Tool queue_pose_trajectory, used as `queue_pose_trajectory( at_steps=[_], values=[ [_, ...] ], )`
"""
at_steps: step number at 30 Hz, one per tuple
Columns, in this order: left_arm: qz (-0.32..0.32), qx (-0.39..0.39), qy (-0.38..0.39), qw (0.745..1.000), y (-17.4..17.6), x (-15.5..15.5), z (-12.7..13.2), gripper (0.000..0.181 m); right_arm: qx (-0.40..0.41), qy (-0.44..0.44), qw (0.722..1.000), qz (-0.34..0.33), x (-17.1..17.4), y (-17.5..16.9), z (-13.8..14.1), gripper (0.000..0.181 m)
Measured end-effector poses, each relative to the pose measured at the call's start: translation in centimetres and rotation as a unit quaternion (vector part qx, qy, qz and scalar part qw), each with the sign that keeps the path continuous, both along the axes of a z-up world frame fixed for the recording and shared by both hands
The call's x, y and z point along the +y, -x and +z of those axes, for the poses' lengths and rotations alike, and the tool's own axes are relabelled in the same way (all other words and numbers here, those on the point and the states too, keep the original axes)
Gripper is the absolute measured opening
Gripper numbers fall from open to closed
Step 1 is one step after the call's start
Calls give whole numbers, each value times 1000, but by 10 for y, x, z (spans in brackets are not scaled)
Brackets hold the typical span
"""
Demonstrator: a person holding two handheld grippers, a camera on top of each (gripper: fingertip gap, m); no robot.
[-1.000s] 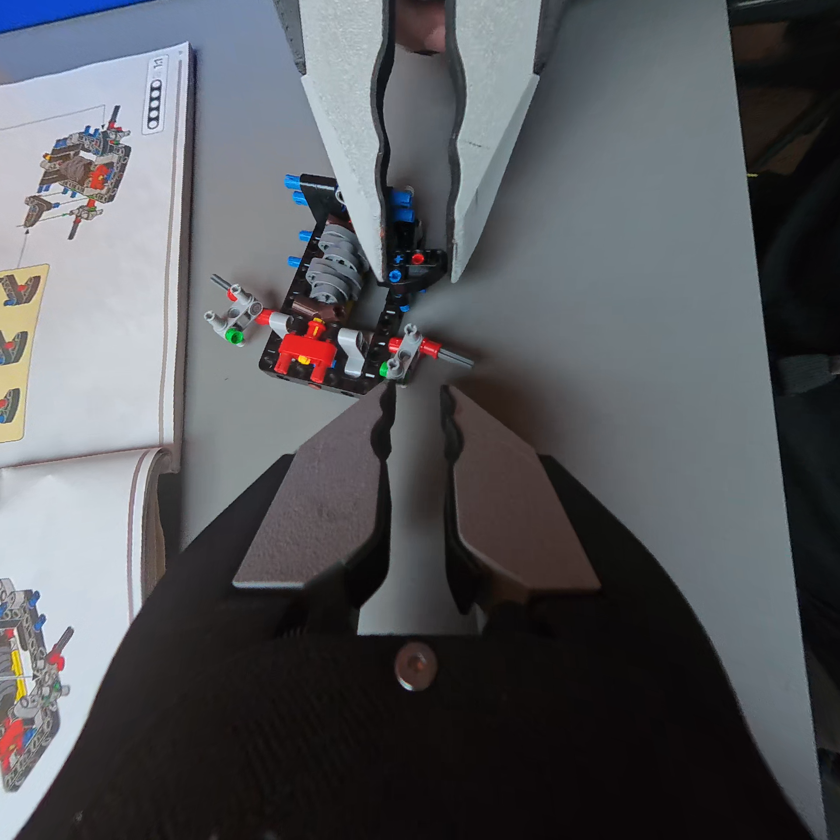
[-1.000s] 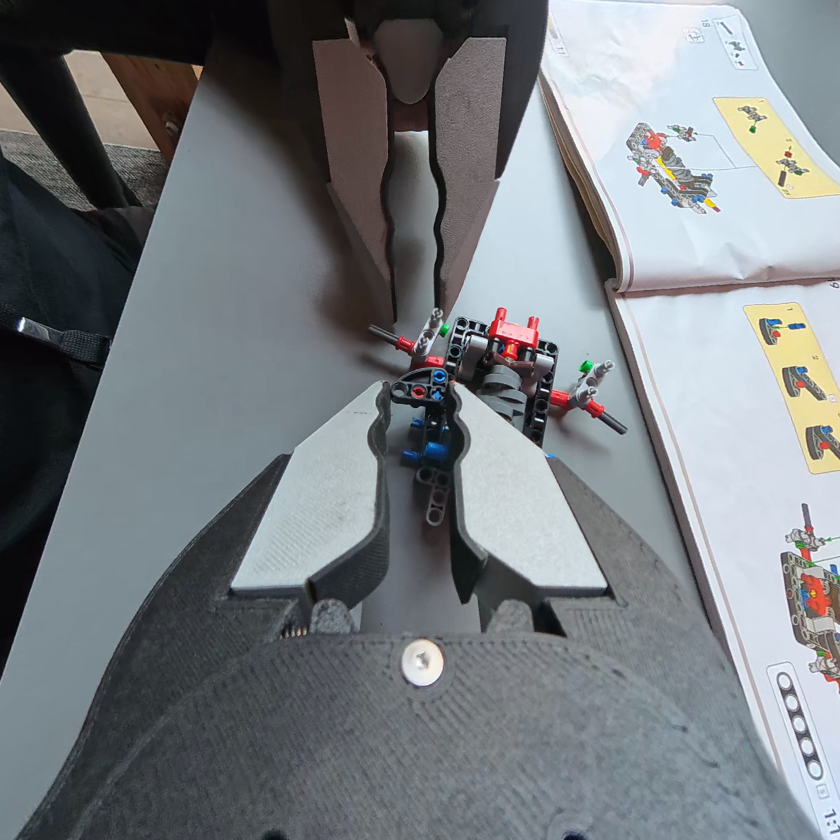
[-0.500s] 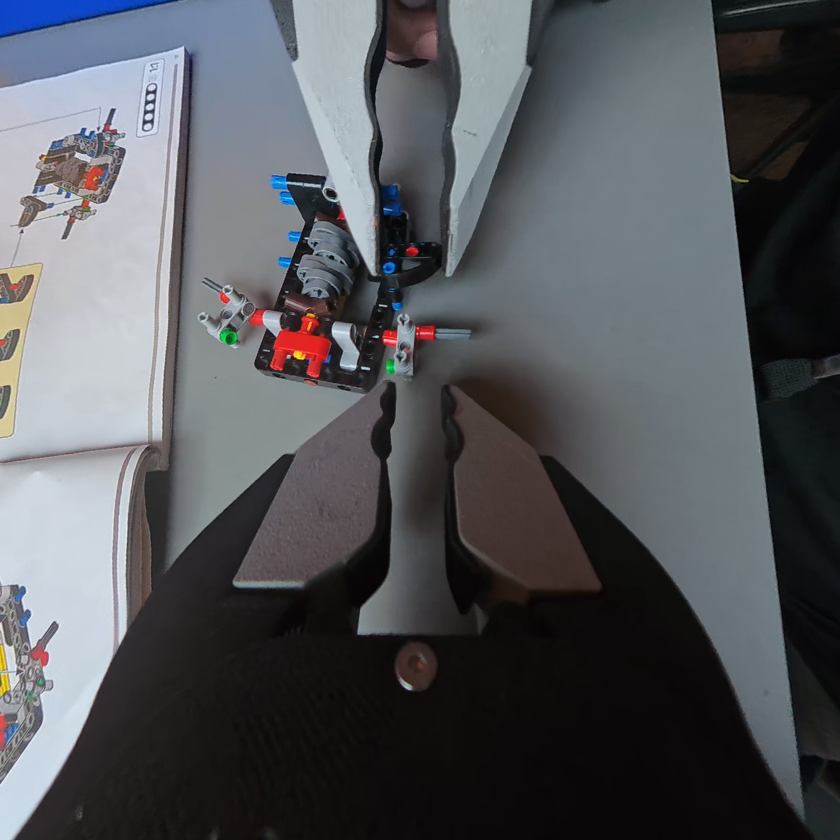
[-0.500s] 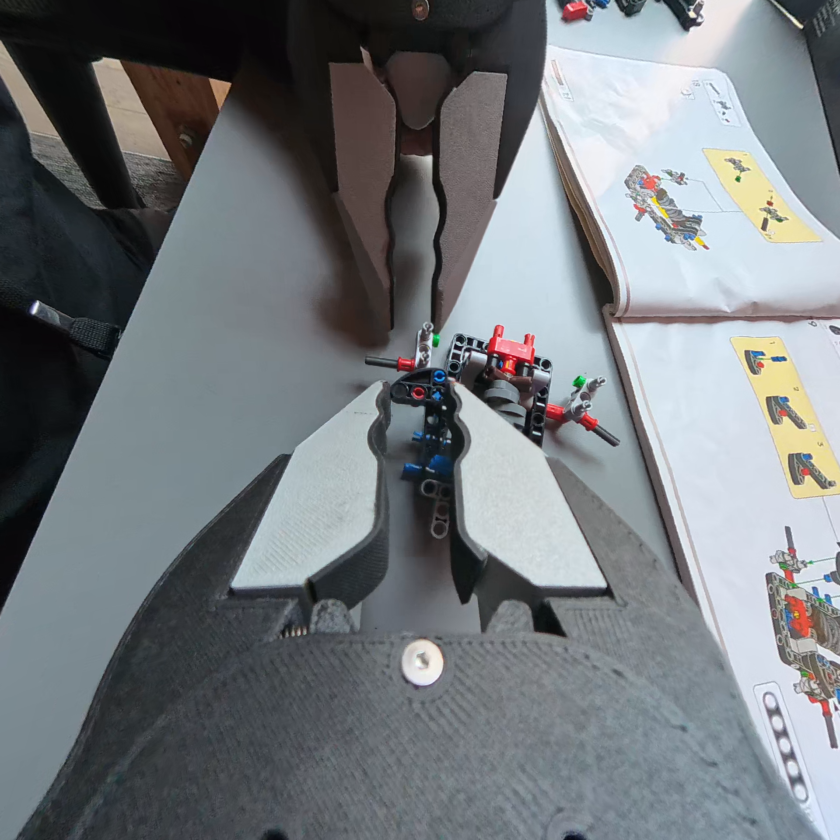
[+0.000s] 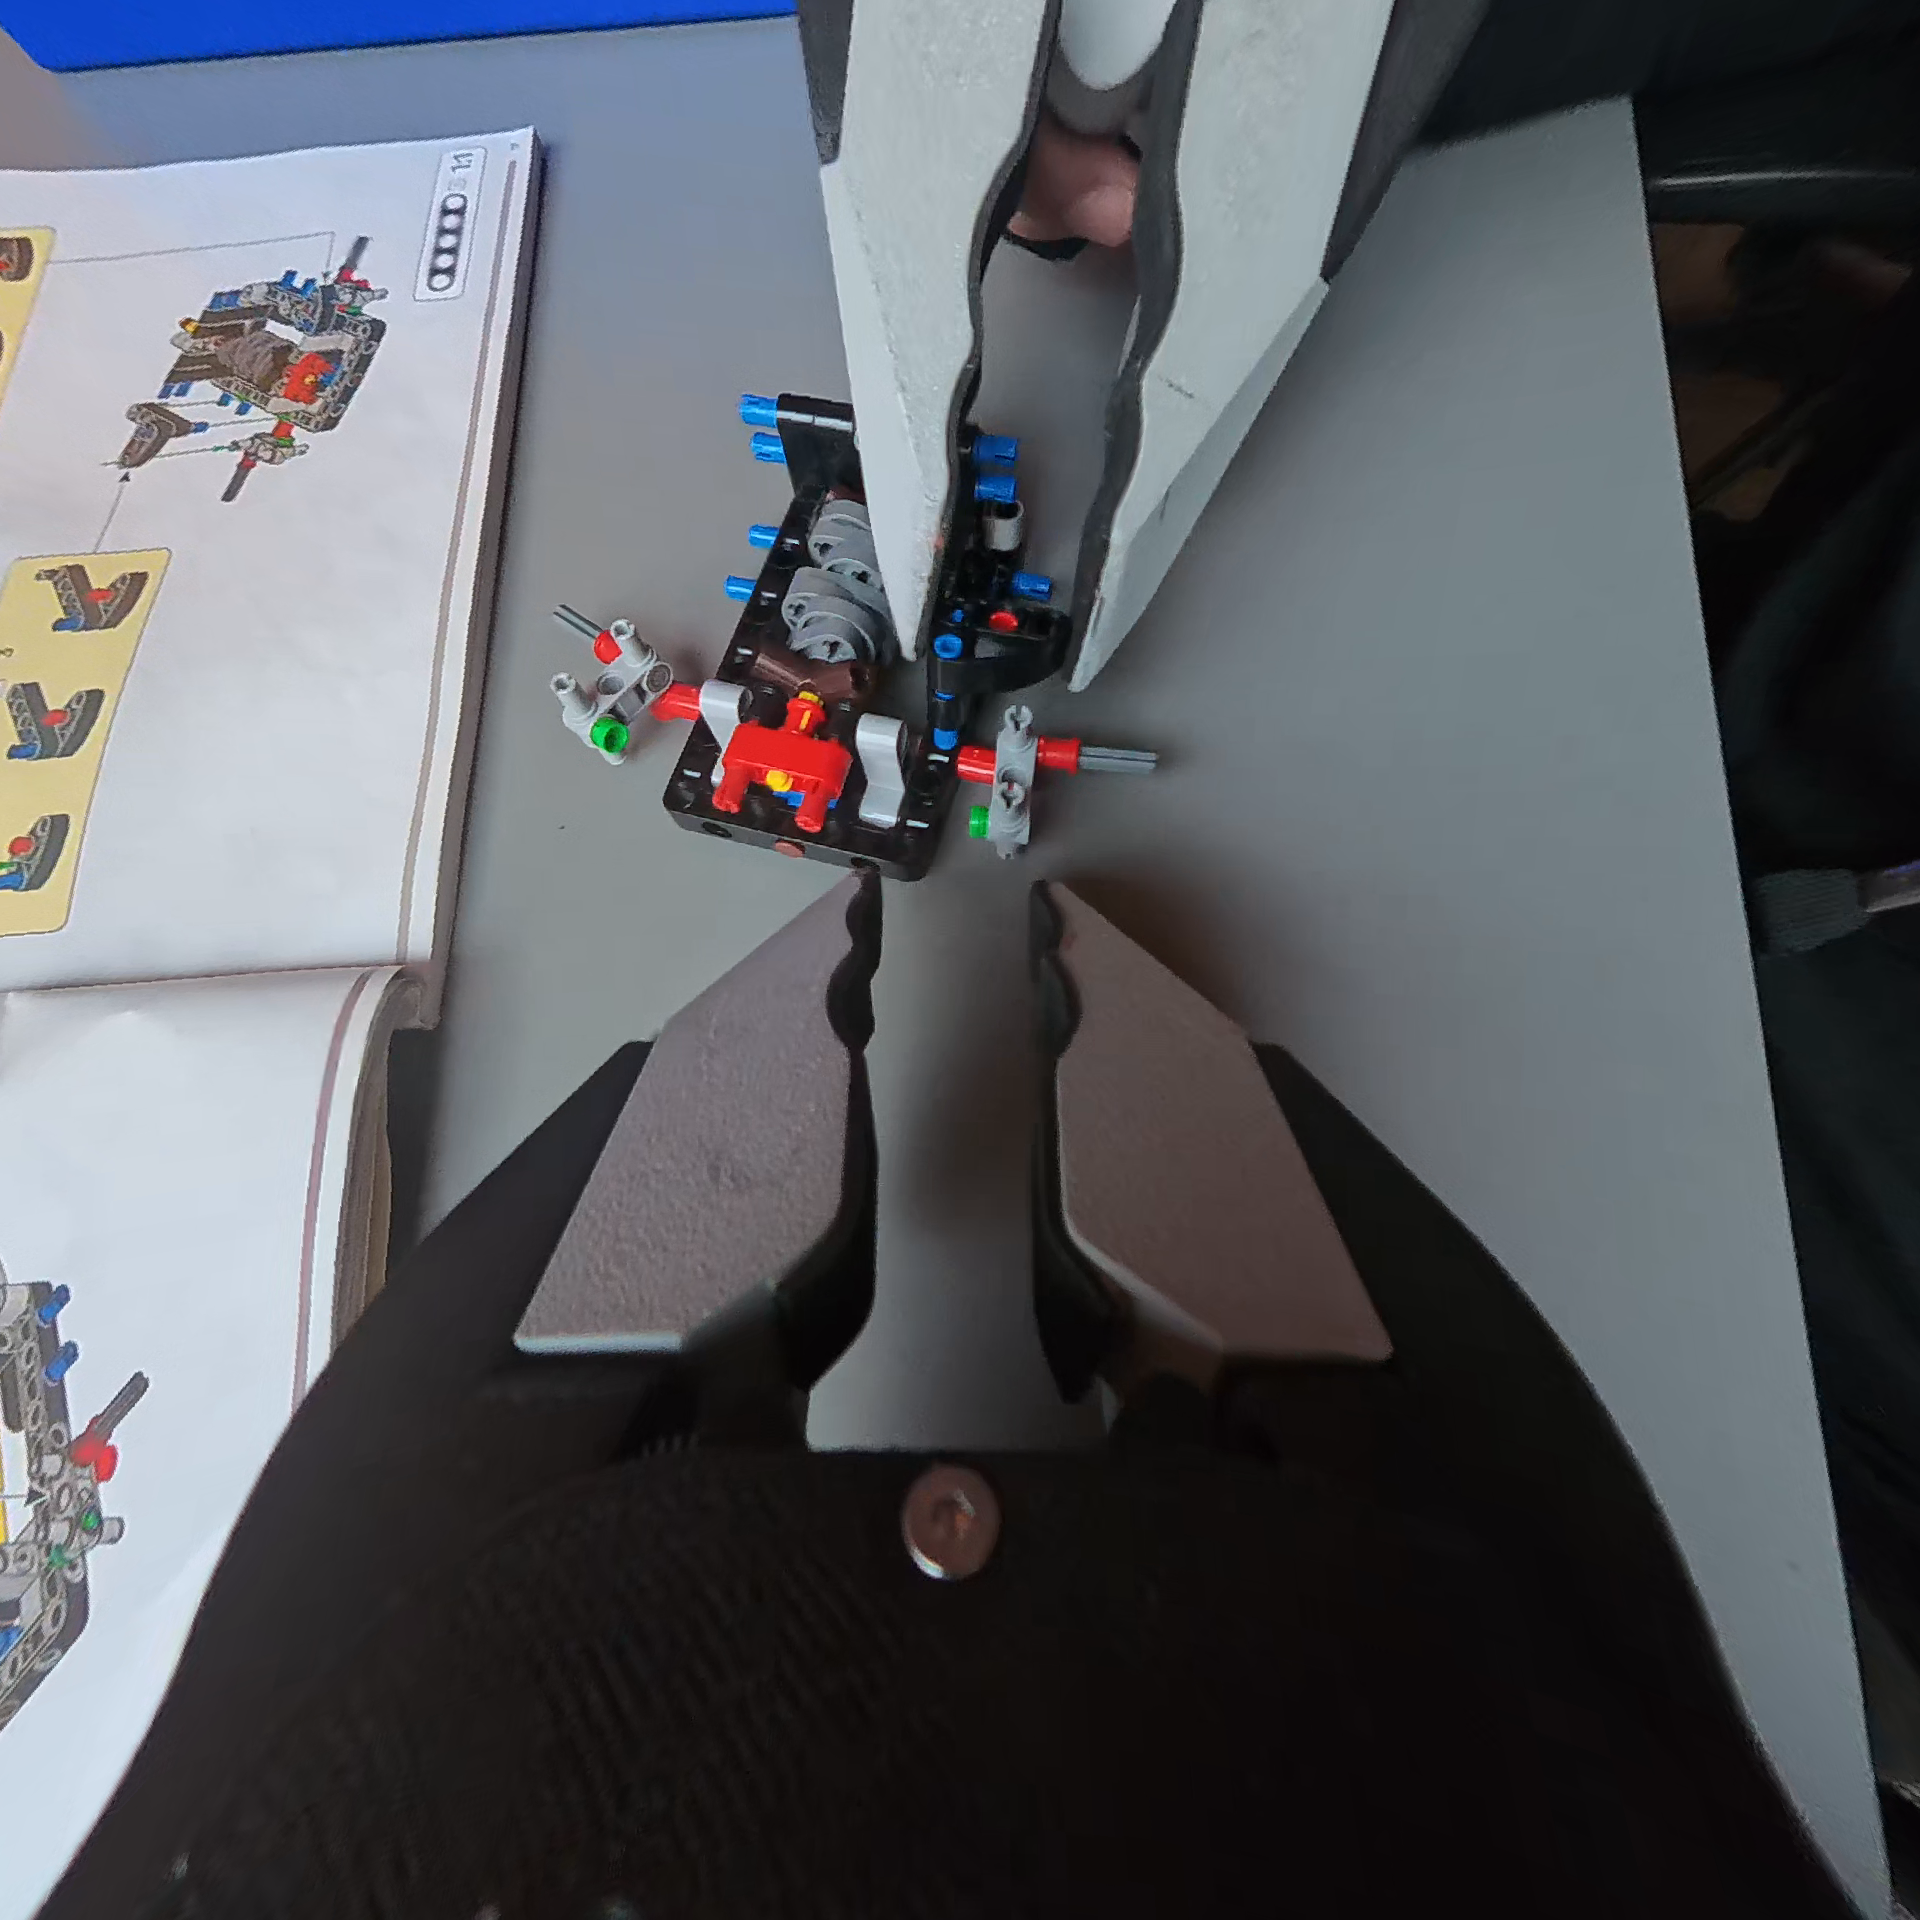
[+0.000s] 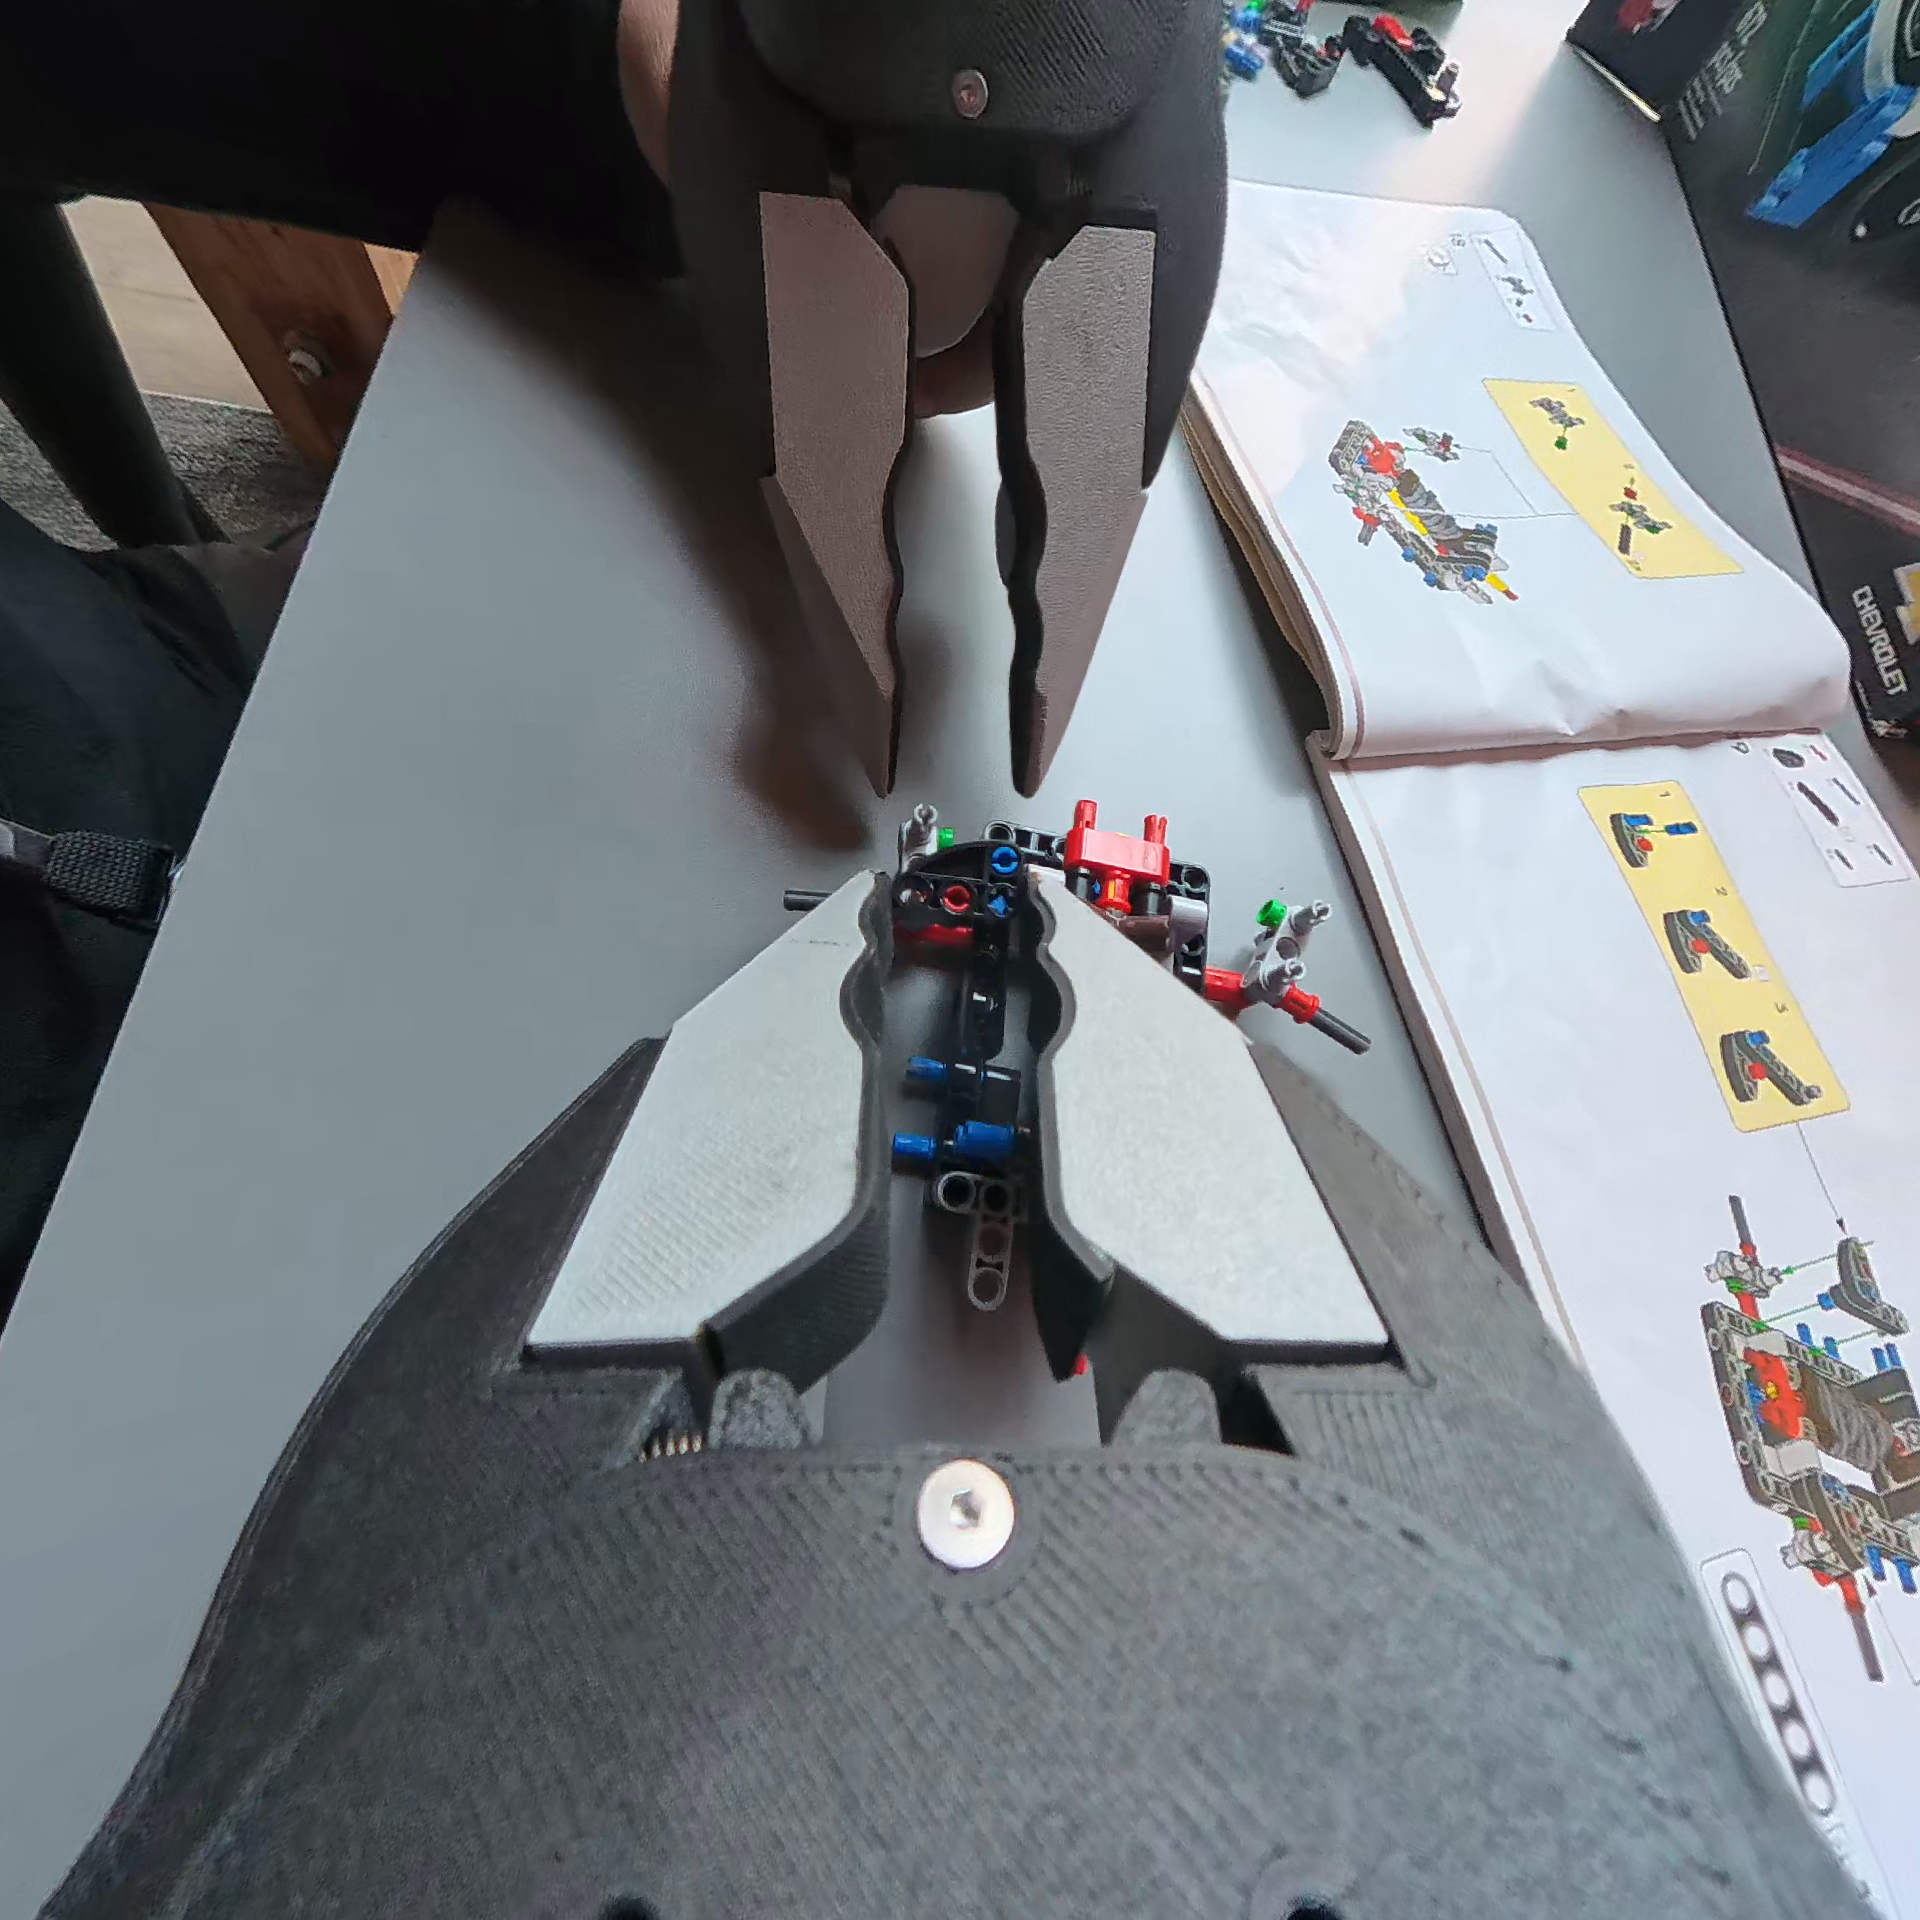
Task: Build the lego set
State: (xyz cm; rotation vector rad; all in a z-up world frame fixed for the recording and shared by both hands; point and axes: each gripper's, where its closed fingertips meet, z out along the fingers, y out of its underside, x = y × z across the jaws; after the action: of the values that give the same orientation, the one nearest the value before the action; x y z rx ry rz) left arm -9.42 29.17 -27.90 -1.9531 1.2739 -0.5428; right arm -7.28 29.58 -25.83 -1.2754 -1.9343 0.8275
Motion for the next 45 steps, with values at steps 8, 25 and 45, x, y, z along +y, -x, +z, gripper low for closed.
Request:
queue_pose_trajectory(
  at_steps=[8, 25, 45],
  values=[
    [-7, 7, 5, 1000, -10, 7, -2, 27, -8, 9, 1000, -14, 5, -1, 0, 21],
    [38, -12, 21, 999, -8, 13, -1, 47, -30, 18, 999, 1, 5, -2, -2, 21],
    [11, -13, -28, 999, -27, -2, 8, 18, -37, 21, 999, 9, 2, -4, -3, 21]
  ],
)
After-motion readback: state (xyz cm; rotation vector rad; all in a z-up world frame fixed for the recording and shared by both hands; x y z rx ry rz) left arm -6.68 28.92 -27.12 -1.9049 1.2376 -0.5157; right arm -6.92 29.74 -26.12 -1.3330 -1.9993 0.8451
